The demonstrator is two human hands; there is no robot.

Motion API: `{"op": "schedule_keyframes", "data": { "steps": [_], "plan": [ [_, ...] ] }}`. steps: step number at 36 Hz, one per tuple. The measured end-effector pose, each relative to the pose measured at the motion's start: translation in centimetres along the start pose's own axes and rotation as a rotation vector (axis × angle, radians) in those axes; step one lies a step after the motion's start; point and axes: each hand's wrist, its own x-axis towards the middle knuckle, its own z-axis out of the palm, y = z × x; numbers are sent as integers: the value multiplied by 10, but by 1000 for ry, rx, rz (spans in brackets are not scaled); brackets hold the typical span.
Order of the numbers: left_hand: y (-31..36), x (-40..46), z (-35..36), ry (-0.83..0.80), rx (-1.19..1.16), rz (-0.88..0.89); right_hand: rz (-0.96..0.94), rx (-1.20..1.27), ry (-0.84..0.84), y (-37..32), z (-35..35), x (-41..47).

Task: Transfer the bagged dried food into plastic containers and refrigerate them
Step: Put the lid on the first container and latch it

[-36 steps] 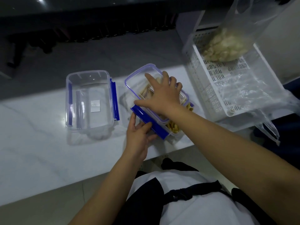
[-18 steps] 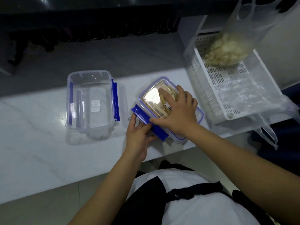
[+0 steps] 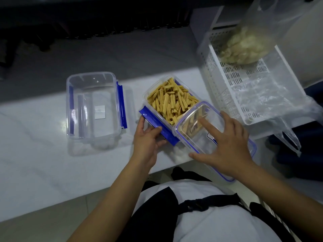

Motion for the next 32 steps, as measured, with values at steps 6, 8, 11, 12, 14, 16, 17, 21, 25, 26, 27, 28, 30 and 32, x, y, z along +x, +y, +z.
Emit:
{"op": "schedule_keyframes", "data": {
  "steps": [6,8,11,12,14,16,17,21,25,26,27,28,30,32],
  "plan": [
    [1,1,1,-17,43,8,12,29,-13,-8,10,14],
    [1,0,1,-22,56,4,5,47,-9,-13,14,22],
    [1,-1,0,-27,62,1,11,85,-19,-16,15,35],
    [1,-1,0,-27,66,0,9,92,-19,-17,15,39],
    [1,-1,-1,-22,66,-1,-4,100,-8,-19,16,44],
    [1,-1,-1,-22,63,-4,-14,100,-4,-21,16,45],
    [2,-1,0,-21,64,-5,-14,95,-8,-21,16,44],
    [2,0,-1,-14,64,-4,-9,74,-23,-15,14,35],
    [3,0,-1,-31,50,0,-13,138,-8,-10,5,25],
    [3,0,-1,-32,47,-1,-13,155,-2,-10,1,26],
    [3,0,-1,-32,43,-2,-13,167,7,-12,-4,29],
    [3,0,-1,-35,38,-3,-11,177,18,-15,-9,34],
    [2,-1,-1,-37,30,-6,-5,197,34,-24,-18,50],
    [2,-2,0,-36,26,-4,1,190,41,-37,-23,71]
  ]
}}
